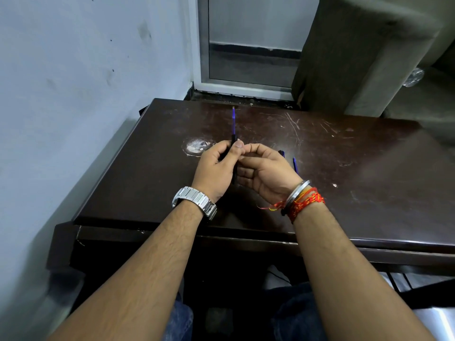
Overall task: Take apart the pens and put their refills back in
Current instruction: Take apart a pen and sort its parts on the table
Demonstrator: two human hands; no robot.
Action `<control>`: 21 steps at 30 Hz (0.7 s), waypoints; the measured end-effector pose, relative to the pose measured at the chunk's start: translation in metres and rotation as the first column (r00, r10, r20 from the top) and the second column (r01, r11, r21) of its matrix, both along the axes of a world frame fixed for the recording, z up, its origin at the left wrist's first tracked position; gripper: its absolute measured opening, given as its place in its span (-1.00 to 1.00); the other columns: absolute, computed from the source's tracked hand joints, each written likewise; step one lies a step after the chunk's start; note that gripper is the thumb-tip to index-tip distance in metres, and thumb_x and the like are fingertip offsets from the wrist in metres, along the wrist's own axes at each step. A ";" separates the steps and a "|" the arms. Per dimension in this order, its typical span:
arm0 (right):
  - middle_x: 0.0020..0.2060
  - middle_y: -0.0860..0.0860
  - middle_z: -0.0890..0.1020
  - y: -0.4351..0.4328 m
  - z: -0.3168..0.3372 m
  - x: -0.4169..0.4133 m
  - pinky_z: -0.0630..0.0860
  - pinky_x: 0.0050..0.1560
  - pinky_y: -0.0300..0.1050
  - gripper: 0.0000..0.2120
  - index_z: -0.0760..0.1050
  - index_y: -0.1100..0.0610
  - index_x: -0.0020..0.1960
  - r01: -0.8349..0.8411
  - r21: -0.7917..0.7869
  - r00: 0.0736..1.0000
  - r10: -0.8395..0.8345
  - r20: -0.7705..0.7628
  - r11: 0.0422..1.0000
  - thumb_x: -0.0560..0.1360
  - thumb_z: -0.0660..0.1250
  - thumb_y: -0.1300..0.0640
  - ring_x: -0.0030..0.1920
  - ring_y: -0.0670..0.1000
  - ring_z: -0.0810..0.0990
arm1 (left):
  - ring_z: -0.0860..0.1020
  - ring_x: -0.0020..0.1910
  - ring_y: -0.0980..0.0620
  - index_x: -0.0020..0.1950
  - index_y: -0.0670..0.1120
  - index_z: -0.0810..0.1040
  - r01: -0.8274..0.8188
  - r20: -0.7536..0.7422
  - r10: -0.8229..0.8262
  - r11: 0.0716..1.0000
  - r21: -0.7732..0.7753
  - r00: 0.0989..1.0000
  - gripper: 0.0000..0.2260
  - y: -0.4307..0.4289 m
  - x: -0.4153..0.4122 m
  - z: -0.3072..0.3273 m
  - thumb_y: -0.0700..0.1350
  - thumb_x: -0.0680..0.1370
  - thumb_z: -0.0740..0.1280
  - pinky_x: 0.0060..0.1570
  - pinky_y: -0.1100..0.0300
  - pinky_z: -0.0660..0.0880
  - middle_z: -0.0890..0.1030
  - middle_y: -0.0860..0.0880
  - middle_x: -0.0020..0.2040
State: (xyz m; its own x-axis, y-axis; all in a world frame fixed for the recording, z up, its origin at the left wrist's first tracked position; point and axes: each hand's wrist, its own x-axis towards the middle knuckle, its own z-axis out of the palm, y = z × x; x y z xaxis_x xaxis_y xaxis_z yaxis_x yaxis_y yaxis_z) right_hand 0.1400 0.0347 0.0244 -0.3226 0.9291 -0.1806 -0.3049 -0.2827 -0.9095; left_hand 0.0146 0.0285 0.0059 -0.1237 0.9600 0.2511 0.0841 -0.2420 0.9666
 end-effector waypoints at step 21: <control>-0.28 0.06 0.64 0.001 0.005 -0.001 0.63 -0.27 -0.12 -0.76 0.51 0.14 0.19 -0.078 -0.095 0.983 0.061 -0.170 0.992 0.60 0.17 0.32 -0.34 0.00 0.65 | 0.56 -0.08 0.13 -0.24 0.07 0.63 0.188 0.180 -0.171 0.979 -0.077 0.969 -0.69 -0.003 0.002 0.006 -0.02 0.63 0.20 -0.14 0.09 0.48 0.63 0.02 -0.06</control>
State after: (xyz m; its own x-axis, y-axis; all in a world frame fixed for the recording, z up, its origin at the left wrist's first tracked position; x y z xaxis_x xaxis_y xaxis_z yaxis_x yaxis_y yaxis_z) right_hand 0.1386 0.0361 0.0295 -0.4192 0.8831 -0.2107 -0.4264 -0.3964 -0.8131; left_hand 0.0167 0.0259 0.0115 0.0193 0.9885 0.1497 -0.1214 -0.1463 0.9818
